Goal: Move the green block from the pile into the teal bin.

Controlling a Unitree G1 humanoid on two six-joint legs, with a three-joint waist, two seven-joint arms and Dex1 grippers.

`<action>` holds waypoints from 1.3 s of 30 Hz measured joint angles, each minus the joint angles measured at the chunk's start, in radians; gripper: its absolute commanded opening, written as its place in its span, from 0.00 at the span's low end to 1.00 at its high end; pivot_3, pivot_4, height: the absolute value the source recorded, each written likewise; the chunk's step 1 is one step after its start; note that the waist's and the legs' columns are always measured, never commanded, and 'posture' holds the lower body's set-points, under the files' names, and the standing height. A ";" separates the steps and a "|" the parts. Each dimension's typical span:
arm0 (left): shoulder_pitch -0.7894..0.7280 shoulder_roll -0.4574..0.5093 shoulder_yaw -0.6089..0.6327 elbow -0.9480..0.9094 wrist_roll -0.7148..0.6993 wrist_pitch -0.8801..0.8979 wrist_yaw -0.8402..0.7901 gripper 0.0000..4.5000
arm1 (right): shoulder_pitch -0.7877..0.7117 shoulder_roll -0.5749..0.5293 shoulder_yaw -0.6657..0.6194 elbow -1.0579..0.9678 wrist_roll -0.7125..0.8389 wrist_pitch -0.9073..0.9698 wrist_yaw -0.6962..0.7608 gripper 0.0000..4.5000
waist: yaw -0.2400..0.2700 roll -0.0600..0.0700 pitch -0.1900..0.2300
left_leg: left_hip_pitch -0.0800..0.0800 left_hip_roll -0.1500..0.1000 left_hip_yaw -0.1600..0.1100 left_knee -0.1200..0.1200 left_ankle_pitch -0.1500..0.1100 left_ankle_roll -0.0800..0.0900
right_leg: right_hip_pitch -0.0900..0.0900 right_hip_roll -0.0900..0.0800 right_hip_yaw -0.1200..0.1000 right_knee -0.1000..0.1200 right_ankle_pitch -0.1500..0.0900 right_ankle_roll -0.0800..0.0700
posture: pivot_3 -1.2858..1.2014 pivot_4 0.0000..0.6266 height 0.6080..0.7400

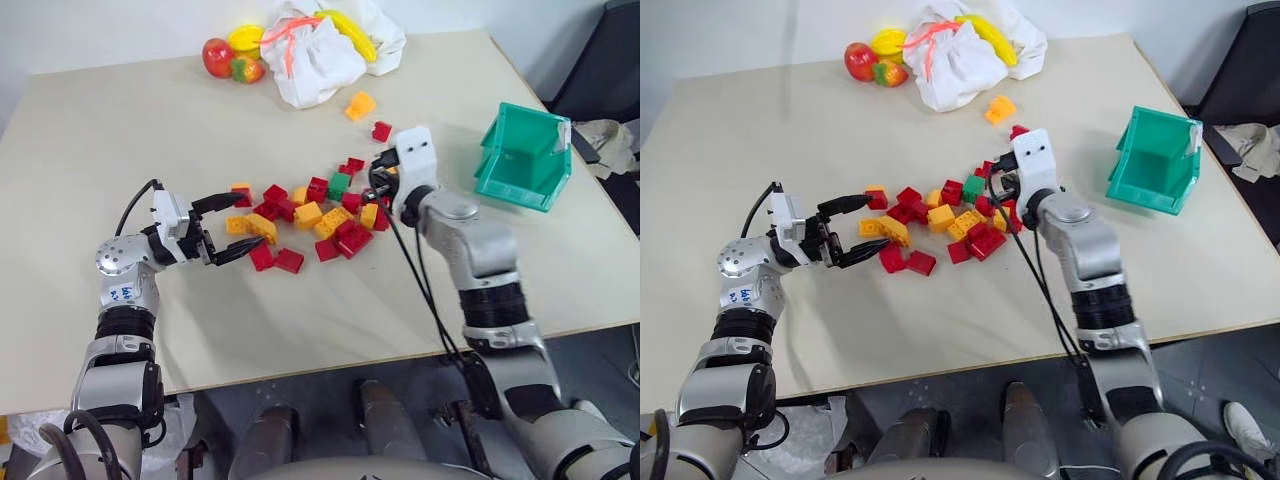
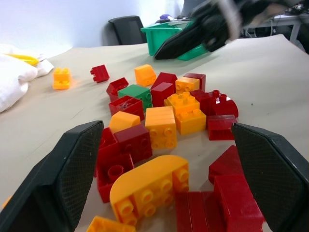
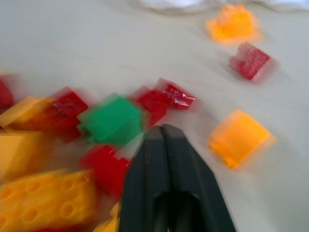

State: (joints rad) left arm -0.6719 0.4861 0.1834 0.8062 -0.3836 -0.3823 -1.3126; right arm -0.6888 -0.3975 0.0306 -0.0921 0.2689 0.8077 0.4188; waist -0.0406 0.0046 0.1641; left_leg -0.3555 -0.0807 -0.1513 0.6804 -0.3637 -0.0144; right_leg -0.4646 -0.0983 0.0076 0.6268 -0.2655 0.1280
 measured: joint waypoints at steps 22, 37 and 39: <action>-0.046 -0.003 -0.005 0.073 0.014 -0.001 -0.065 1.00 | 0.176 -0.463 -0.203 -0.196 0.190 0.029 0.357 1.00 | 0.036 -0.003 0.002 | 0.002 -0.003 0.010 0.002 -0.001 0.004 | 0.002 -0.003 0.007 -0.006 0.004 0.006 | 0.52 0.24 1.00; -0.002 -0.053 -0.007 -0.025 0.012 0.012 -0.043 1.00 | -0.382 0.017 0.143 0.750 -0.074 -0.282 0.337 1.00 | 0.010 -0.004 0.003 | 0.001 -0.003 0.010 0.001 0.000 0.005 | 0.000 -0.002 0.006 -0.005 0.005 0.006 | 0.52 0.24 1.00; 0.024 -0.052 -0.006 -0.053 0.011 0.020 -0.033 1.00 | -0.418 0.047 0.144 0.871 -0.097 -0.340 0.342 1.00 | 0.008 -0.004 0.003 | 0.000 -0.003 0.010 0.001 0.000 0.005 | 0.000 -0.003 0.006 -0.005 0.005 0.006 | 0.52 0.24 1.00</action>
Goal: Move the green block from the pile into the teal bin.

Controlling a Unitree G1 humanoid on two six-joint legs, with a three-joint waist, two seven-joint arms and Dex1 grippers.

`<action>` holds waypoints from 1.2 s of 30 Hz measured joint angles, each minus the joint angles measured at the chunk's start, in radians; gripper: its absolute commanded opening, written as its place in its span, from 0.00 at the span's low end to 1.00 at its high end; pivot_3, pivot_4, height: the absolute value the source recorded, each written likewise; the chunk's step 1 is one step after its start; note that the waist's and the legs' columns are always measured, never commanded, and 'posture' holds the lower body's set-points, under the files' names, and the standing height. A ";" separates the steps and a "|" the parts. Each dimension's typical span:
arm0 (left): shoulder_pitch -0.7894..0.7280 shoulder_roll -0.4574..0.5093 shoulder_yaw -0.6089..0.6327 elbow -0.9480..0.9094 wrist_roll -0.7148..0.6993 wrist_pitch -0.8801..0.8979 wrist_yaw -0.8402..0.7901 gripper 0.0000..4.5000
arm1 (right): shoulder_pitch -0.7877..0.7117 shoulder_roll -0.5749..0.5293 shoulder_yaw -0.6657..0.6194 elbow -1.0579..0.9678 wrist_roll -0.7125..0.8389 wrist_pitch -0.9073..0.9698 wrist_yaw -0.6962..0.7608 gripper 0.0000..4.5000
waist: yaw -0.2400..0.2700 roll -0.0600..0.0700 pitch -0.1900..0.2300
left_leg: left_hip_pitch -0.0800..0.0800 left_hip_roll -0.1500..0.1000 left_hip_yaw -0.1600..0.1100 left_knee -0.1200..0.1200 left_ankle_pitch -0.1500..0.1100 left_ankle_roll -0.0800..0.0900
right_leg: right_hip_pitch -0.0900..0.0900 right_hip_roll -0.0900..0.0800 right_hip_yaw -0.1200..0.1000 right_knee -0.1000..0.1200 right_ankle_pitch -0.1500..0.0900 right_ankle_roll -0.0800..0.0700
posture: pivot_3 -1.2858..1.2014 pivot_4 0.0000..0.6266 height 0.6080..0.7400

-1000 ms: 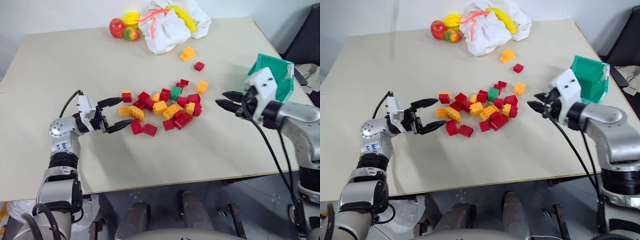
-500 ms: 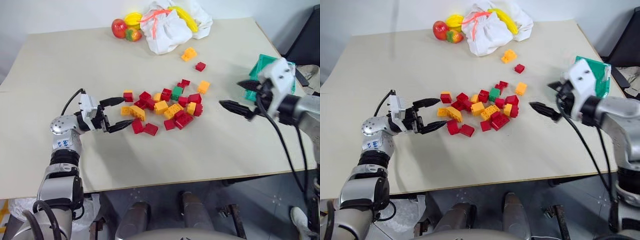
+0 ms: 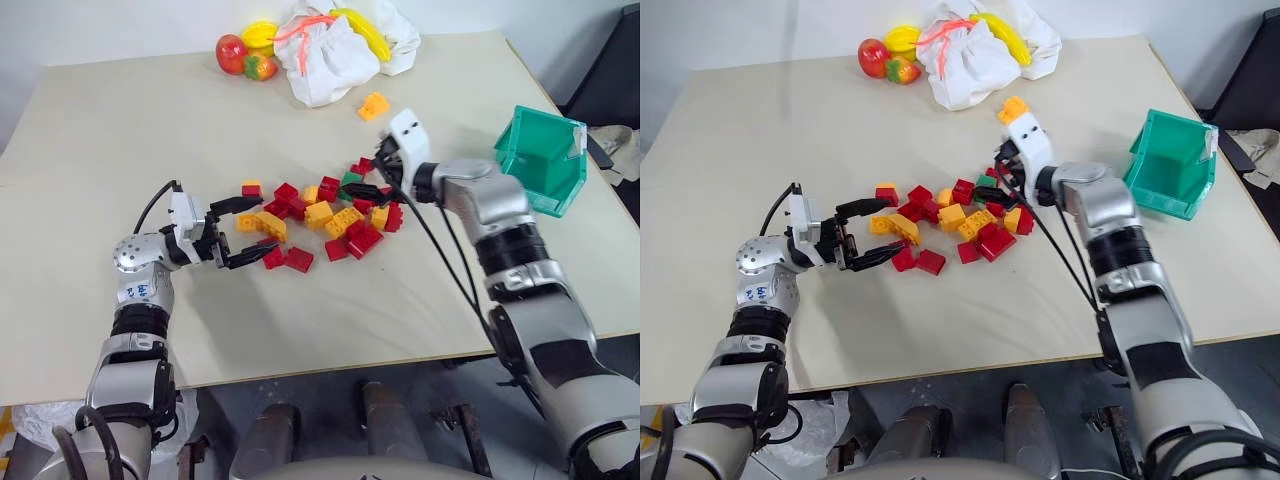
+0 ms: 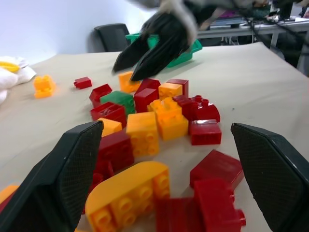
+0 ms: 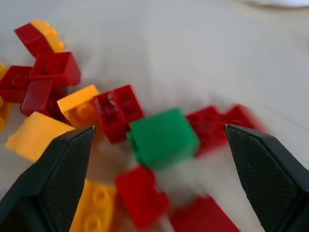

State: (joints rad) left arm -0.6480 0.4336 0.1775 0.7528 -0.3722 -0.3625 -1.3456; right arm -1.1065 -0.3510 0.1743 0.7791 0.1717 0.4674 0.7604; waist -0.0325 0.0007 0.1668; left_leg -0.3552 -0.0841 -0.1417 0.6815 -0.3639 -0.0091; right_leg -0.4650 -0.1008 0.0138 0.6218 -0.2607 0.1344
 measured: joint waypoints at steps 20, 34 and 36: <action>0.116 0.007 0.001 -0.169 -0.017 0.074 0.088 1.00 | -0.133 0.145 -0.089 0.411 -0.114 -0.247 0.014 0.46 | -0.030 0.000 0.000 | 0.001 0.001 0.000 0.002 0.001 -0.001 | 0.000 0.001 0.001 0.004 0.001 -0.001 | 0.52 0.24 1.00; 0.047 -0.040 -0.057 -0.152 -0.001 0.101 0.112 1.00 | 0.142 -0.017 -0.142 -0.362 -0.044 0.071 0.053 0.46 | -0.004 0.001 0.000 | -0.001 -0.002 -0.001 0.003 0.001 -0.001 | -0.001 -0.002 0.000 0.004 0.001 -0.001 | 0.52 0.24 1.00; 0.019 -0.055 -0.086 -0.148 0.022 0.104 0.123 1.00 | 0.183 -0.078 -0.150 -0.486 -0.040 0.117 0.037 0.46 | 0.003 0.001 0.000 | -0.001 -0.002 -0.001 0.003 0.001 -0.001 | -0.001 -0.002 0.000 0.004 0.001 -0.001 | 0.52 0.24 1.00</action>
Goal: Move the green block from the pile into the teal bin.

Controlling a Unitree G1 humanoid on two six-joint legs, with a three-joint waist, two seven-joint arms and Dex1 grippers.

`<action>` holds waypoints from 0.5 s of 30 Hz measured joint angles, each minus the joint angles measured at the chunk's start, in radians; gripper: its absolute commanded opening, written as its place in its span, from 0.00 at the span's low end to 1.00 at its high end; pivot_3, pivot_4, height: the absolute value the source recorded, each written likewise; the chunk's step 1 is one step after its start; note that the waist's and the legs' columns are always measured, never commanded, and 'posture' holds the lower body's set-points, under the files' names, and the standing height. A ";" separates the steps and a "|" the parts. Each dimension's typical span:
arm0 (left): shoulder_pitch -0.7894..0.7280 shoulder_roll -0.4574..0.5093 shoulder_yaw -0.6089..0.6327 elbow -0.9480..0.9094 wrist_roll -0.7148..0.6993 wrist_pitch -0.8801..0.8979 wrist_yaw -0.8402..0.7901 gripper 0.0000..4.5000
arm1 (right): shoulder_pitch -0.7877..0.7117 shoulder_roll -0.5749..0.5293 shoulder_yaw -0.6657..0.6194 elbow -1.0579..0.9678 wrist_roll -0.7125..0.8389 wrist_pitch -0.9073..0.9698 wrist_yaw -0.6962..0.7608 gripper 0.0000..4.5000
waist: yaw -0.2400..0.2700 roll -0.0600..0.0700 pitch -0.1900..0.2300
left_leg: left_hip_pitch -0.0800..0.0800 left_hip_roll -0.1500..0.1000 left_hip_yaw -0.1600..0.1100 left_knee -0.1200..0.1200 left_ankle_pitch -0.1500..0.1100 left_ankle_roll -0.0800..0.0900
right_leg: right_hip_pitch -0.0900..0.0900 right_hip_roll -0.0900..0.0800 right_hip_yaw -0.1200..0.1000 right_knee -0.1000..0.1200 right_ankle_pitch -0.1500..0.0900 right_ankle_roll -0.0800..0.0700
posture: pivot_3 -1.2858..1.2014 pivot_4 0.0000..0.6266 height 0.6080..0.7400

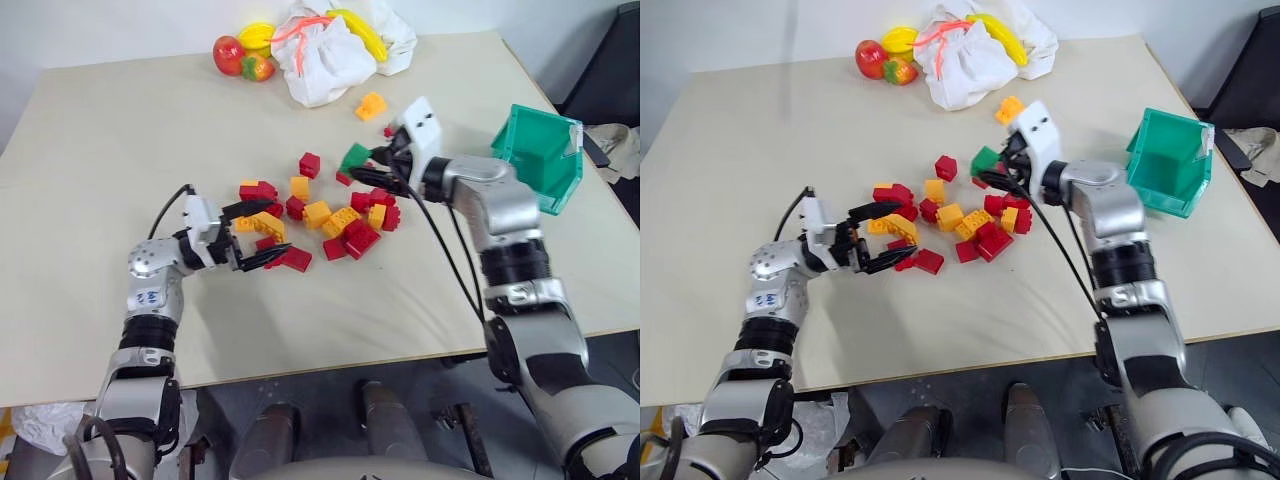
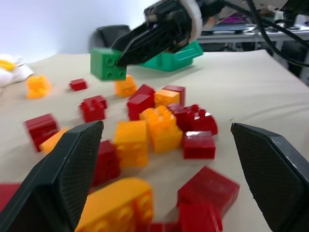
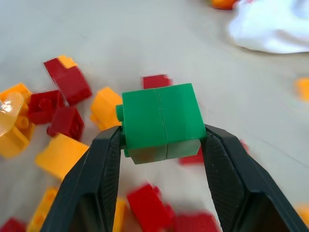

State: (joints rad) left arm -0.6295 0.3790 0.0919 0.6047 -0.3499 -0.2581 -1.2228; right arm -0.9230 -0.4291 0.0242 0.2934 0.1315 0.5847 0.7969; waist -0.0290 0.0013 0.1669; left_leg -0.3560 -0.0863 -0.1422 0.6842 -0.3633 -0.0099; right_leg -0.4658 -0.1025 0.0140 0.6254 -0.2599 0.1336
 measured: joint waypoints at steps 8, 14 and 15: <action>-0.088 -0.093 -0.122 0.005 0.127 0.018 0.110 1.00 | 0.199 -0.384 -0.074 -0.307 -0.061 0.140 -0.041 0.46 | 0.028 0.000 0.000 | 0.000 -0.005 0.005 -0.001 0.001 0.004 | 0.000 -0.002 0.004 -0.004 0.002 0.004 | 0.52 0.24 1.00; -0.239 -0.190 -0.171 0.082 0.236 0.076 0.314 1.00 | 0.197 -0.529 -0.114 -0.164 -0.105 0.017 -0.047 0.46 | 0.033 -0.003 0.002 | 0.003 -0.007 0.017 -0.001 0.003 0.009 | 0.002 -0.004 0.013 -0.008 0.006 0.010 | 0.52 0.24 1.00; -0.263 -0.202 -0.176 0.098 0.247 0.081 0.340 1.00 | 0.182 -0.529 -0.112 -0.110 -0.111 -0.021 -0.047 0.46 | 0.029 -0.003 0.002 | 0.004 -0.007 0.019 -0.002 0.003 0.010 | 0.002 -0.004 0.016 -0.008 0.006 0.011 | 0.52 0.24 1.00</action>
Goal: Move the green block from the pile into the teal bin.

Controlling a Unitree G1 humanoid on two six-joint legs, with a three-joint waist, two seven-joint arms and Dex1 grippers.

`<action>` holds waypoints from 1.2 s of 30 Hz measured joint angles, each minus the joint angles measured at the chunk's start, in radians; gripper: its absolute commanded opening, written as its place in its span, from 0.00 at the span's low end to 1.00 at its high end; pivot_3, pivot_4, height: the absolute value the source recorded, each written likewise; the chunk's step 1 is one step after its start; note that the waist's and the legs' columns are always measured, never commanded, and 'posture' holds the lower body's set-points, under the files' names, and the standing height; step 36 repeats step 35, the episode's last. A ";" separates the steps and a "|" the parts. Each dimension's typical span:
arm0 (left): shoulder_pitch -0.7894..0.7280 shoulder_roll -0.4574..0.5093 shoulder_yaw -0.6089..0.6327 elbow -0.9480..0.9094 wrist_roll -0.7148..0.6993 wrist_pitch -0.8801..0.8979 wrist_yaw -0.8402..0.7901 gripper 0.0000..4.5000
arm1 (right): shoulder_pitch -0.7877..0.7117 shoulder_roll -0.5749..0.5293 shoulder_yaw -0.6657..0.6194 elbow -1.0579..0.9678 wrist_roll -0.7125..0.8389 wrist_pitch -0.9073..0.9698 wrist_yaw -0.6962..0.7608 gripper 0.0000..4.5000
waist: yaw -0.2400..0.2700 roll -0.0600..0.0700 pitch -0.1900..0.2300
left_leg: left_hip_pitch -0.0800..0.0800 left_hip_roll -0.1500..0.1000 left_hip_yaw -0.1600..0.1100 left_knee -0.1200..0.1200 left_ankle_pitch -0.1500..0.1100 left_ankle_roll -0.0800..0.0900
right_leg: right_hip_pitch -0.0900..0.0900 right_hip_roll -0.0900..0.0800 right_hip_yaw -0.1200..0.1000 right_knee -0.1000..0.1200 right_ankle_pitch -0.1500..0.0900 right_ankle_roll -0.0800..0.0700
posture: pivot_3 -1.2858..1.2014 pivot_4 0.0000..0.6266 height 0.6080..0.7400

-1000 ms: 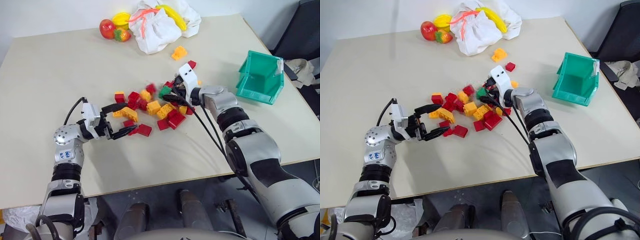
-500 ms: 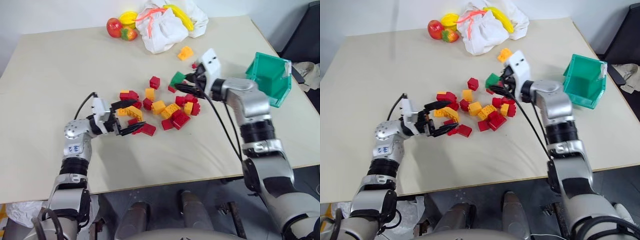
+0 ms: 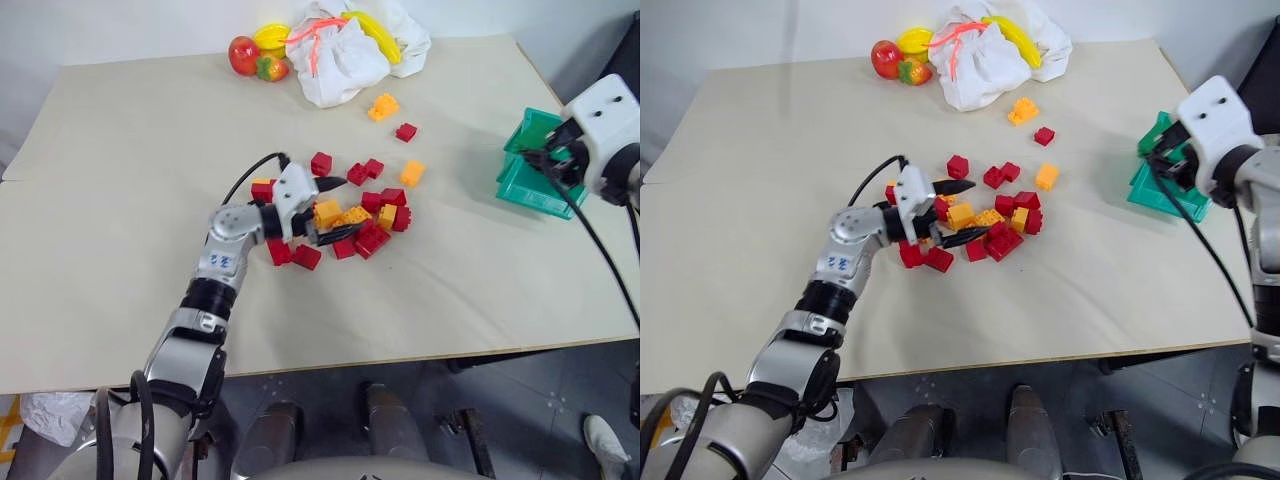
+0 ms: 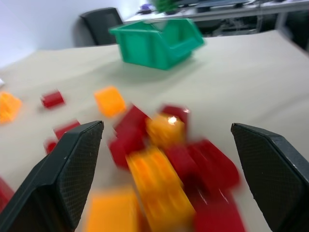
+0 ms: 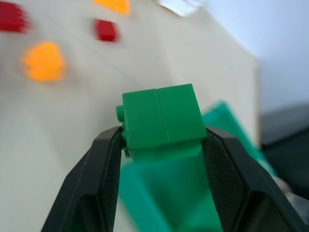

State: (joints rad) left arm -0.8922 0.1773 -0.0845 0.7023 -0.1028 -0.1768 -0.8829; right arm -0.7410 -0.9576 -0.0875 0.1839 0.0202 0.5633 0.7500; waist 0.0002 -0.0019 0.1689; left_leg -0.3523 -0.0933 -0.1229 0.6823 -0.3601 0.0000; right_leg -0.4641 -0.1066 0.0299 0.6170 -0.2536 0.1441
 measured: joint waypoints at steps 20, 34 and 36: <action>-0.012 0.093 0.072 0.020 -0.075 0.070 -0.093 1.00 | -0.017 0.061 0.024 0.227 0.033 -0.232 0.073 0.98 | -0.004 0.000 0.000 | -0.013 0.001 0.002 0.000 0.000 0.003 | -0.014 0.000 0.003 -0.003 0.004 0.004 | 0.52 0.24 1.00; 0.274 0.458 0.220 -0.159 -0.208 0.235 -0.310 1.00 | 0.503 0.086 -0.110 -0.204 0.365 -0.235 0.392 0.98 | 0.000 0.000 0.000 | -0.009 -0.003 0.001 0.011 0.003 0.006 | -0.002 -0.002 0.003 -0.009 0.015 0.006 | 0.52 0.24 1.00; 0.301 0.471 0.233 -0.172 -0.212 0.245 -0.310 1.00 | 0.510 0.088 -0.114 -0.180 0.365 -0.260 0.397 0.98 | 0.000 0.000 0.000 | -0.005 -0.003 0.001 0.008 0.003 0.006 | 0.002 -0.002 0.003 -0.011 0.015 0.006 | 0.52 0.24 1.00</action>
